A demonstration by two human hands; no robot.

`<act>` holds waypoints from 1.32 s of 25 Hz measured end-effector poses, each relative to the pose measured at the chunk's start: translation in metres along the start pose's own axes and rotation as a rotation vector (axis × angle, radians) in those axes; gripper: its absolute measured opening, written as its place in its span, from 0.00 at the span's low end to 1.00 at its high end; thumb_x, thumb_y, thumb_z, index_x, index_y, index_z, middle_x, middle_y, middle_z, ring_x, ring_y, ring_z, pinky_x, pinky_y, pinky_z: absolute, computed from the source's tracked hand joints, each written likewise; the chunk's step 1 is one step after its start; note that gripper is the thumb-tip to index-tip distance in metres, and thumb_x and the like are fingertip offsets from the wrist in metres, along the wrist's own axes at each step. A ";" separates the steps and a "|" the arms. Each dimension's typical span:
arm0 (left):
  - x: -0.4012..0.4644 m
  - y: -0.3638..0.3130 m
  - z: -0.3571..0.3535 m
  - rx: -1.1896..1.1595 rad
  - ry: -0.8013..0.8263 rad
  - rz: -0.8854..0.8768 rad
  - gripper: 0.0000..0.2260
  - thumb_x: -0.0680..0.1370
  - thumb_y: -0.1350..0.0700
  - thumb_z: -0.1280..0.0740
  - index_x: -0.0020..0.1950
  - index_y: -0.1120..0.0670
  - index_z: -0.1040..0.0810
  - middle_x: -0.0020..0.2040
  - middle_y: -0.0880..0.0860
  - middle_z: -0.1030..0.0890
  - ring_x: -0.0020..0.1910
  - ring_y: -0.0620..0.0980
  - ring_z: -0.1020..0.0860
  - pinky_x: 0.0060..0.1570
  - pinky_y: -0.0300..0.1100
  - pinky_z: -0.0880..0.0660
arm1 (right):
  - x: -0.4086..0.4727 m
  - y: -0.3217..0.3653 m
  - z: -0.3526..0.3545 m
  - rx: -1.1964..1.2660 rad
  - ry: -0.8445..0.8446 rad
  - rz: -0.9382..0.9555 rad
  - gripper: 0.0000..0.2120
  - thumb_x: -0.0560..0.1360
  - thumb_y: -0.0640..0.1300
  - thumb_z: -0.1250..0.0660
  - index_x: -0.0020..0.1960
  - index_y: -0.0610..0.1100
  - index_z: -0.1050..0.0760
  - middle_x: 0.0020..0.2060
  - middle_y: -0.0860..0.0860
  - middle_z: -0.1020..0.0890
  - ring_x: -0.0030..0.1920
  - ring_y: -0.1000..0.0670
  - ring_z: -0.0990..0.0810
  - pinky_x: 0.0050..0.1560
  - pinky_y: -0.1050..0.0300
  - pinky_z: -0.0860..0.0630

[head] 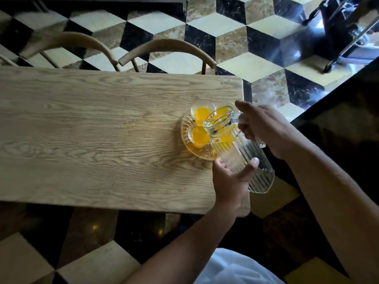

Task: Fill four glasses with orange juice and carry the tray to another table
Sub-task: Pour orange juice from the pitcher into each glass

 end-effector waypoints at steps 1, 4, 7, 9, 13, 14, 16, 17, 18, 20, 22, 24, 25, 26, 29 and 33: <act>-0.006 -0.001 0.006 0.028 -0.006 -0.031 0.25 0.68 0.58 0.16 0.56 0.54 0.28 0.46 0.48 0.21 0.38 0.31 0.21 0.41 0.29 0.24 | -0.009 -0.003 -0.001 0.027 0.011 -0.015 0.26 0.71 0.64 0.35 0.26 0.45 0.25 0.27 0.48 0.23 0.27 0.49 0.30 0.31 0.56 0.36; -0.019 0.002 0.031 0.070 -0.060 -0.081 0.29 0.66 0.56 0.15 0.60 0.54 0.27 0.55 0.56 0.17 0.52 0.51 0.16 0.56 0.47 0.19 | -0.032 -0.007 -0.018 0.071 0.087 -0.030 0.25 0.70 0.62 0.35 0.24 0.44 0.24 0.30 0.43 0.22 0.28 0.48 0.30 0.29 0.57 0.38; -0.024 0.004 0.066 0.088 -0.175 -0.139 0.29 0.65 0.53 0.14 0.59 0.55 0.25 0.52 0.54 0.17 0.49 0.50 0.15 0.54 0.47 0.18 | -0.049 -0.007 -0.048 0.043 0.191 -0.012 0.20 0.76 0.52 0.37 0.30 0.43 0.24 0.23 0.48 0.24 0.21 0.51 0.31 0.23 0.61 0.39; -0.023 0.007 0.089 0.099 -0.209 -0.133 0.35 0.62 0.46 0.14 0.61 0.57 0.25 0.54 0.56 0.16 0.52 0.53 0.15 0.56 0.51 0.19 | -0.058 -0.003 -0.067 0.067 0.238 0.016 0.15 0.77 0.46 0.39 0.35 0.39 0.24 0.19 0.51 0.24 0.19 0.54 0.31 0.20 0.65 0.38; -0.009 0.004 0.133 0.129 -0.168 -0.132 0.44 0.54 0.36 0.20 0.64 0.57 0.24 0.54 0.56 0.16 0.49 0.49 0.16 0.53 0.46 0.17 | -0.066 0.005 -0.103 0.088 0.303 0.035 0.12 0.73 0.42 0.39 0.35 0.39 0.23 0.23 0.50 0.20 0.22 0.52 0.28 0.21 0.64 0.36; -0.002 0.002 0.143 0.141 -0.132 -0.123 0.44 0.54 0.37 0.19 0.64 0.58 0.24 0.53 0.55 0.17 0.48 0.49 0.17 0.54 0.47 0.18 | -0.065 0.007 -0.112 0.089 0.315 0.036 0.11 0.72 0.42 0.39 0.34 0.40 0.23 0.26 0.49 0.19 0.24 0.51 0.27 0.22 0.62 0.35; 0.017 0.000 0.162 0.147 -0.046 -0.104 0.41 0.56 0.41 0.17 0.63 0.59 0.22 0.49 0.55 0.16 0.48 0.54 0.17 0.54 0.50 0.19 | -0.061 0.010 -0.130 0.109 0.330 0.035 0.11 0.72 0.42 0.38 0.32 0.43 0.23 0.29 0.47 0.17 0.28 0.49 0.25 0.24 0.61 0.34; 0.027 -0.003 0.170 0.139 0.000 -0.099 0.38 0.56 0.43 0.16 0.61 0.57 0.21 0.49 0.54 0.13 0.50 0.55 0.15 0.54 0.48 0.17 | -0.060 0.012 -0.139 0.121 0.336 0.035 0.12 0.72 0.41 0.37 0.32 0.43 0.23 0.31 0.46 0.17 0.29 0.49 0.25 0.25 0.60 0.32; 0.038 -0.007 0.178 0.137 0.044 -0.093 0.36 0.56 0.45 0.16 0.60 0.56 0.21 0.51 0.53 0.12 0.54 0.55 0.14 0.54 0.45 0.17 | -0.057 0.015 -0.148 0.138 0.344 0.034 0.12 0.73 0.40 0.36 0.32 0.42 0.22 0.31 0.45 0.17 0.30 0.48 0.24 0.27 0.60 0.31; 0.061 -0.021 0.193 0.187 0.135 -0.093 0.34 0.57 0.45 0.14 0.60 0.52 0.19 0.54 0.53 0.11 0.57 0.52 0.14 0.58 0.45 0.18 | -0.048 0.021 -0.164 0.199 0.330 0.025 0.11 0.73 0.38 0.34 0.34 0.40 0.19 0.32 0.43 0.17 0.34 0.46 0.22 0.34 0.56 0.27; 0.086 -0.038 0.205 0.261 0.232 -0.117 0.31 0.58 0.44 0.13 0.58 0.47 0.18 0.55 0.50 0.12 0.58 0.49 0.14 0.61 0.47 0.20 | -0.037 0.028 -0.176 0.279 0.299 0.028 0.08 0.72 0.38 0.32 0.38 0.36 0.17 0.33 0.43 0.18 0.36 0.45 0.21 0.39 0.53 0.24; 0.114 -0.055 0.216 0.321 0.308 -0.123 0.33 0.57 0.42 0.13 0.59 0.45 0.19 0.57 0.49 0.12 0.59 0.48 0.15 0.63 0.48 0.20 | -0.025 0.035 -0.188 0.344 0.279 0.045 0.08 0.74 0.37 0.31 0.42 0.31 0.18 0.33 0.43 0.19 0.37 0.45 0.21 0.40 0.53 0.22; 0.128 -0.063 0.219 0.349 0.343 -0.131 0.33 0.57 0.42 0.13 0.59 0.44 0.19 0.58 0.49 0.13 0.60 0.48 0.15 0.64 0.48 0.21 | -0.020 0.039 -0.192 0.349 0.258 0.061 0.09 0.76 0.36 0.32 0.43 0.30 0.18 0.33 0.44 0.19 0.38 0.46 0.20 0.42 0.50 0.21; 0.143 -0.073 0.220 0.384 0.388 -0.140 0.32 0.57 0.42 0.13 0.58 0.42 0.19 0.59 0.49 0.13 0.60 0.48 0.15 0.64 0.47 0.20 | -0.013 0.042 -0.197 0.338 0.225 0.073 0.10 0.77 0.36 0.32 0.43 0.30 0.19 0.33 0.44 0.18 0.39 0.46 0.19 0.46 0.45 0.19; 0.183 -0.101 0.219 0.482 0.507 -0.173 0.32 0.55 0.43 0.12 0.56 0.38 0.19 0.57 0.45 0.13 0.60 0.45 0.15 0.61 0.42 0.19 | 0.002 0.049 -0.208 0.267 0.118 0.091 0.12 0.79 0.41 0.32 0.42 0.33 0.18 0.37 0.42 0.14 0.41 0.42 0.16 0.53 0.37 0.20; 0.229 -0.132 0.214 0.605 0.566 -0.254 0.34 0.57 0.50 0.12 0.59 0.46 0.21 0.55 0.40 0.13 0.58 0.38 0.16 0.57 0.33 0.22 | 0.015 0.061 -0.219 0.168 0.025 0.181 0.14 0.74 0.49 0.34 0.38 0.41 0.19 0.39 0.44 0.13 0.44 0.45 0.15 0.47 0.46 0.22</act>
Point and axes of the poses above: each hand's wrist, its own x-axis towards the middle knuckle, its own z-axis out of the back of the hand, y = z × x, the point moved 10 cm from there along x, towards the middle knuckle
